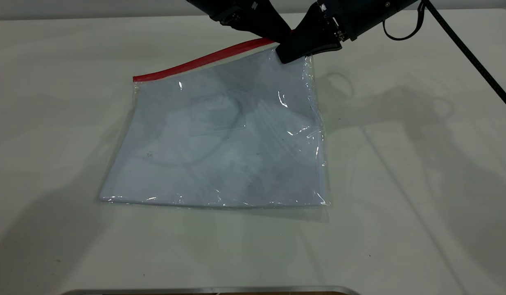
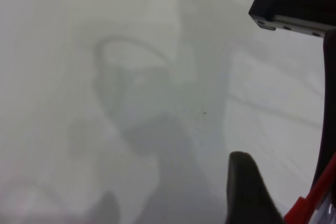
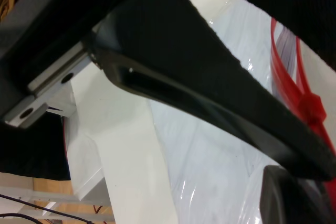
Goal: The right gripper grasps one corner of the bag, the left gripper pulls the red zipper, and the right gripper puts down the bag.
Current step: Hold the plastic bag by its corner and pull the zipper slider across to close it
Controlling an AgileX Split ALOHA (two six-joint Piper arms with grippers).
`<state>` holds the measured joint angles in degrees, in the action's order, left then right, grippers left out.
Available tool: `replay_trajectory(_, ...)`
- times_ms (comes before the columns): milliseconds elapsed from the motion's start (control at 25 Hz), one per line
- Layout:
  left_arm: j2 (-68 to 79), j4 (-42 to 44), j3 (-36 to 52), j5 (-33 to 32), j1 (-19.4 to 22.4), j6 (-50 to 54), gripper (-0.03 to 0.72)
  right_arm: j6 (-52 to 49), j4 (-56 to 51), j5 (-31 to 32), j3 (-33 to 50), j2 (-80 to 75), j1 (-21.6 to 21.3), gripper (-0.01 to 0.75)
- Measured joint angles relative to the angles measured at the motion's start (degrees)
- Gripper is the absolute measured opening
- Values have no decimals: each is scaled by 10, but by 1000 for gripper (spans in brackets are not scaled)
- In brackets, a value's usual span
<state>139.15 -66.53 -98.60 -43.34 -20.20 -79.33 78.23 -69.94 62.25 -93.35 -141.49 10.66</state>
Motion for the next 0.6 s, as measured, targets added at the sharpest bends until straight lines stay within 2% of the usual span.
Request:
replay_trajectory(240,0,0,0,-4,0,1,356,0,-1,0,0,0,0,33)
replay_trajectory(600,0,0,0,-8,0,1,167,0,-1,-1,0,0,0,33)
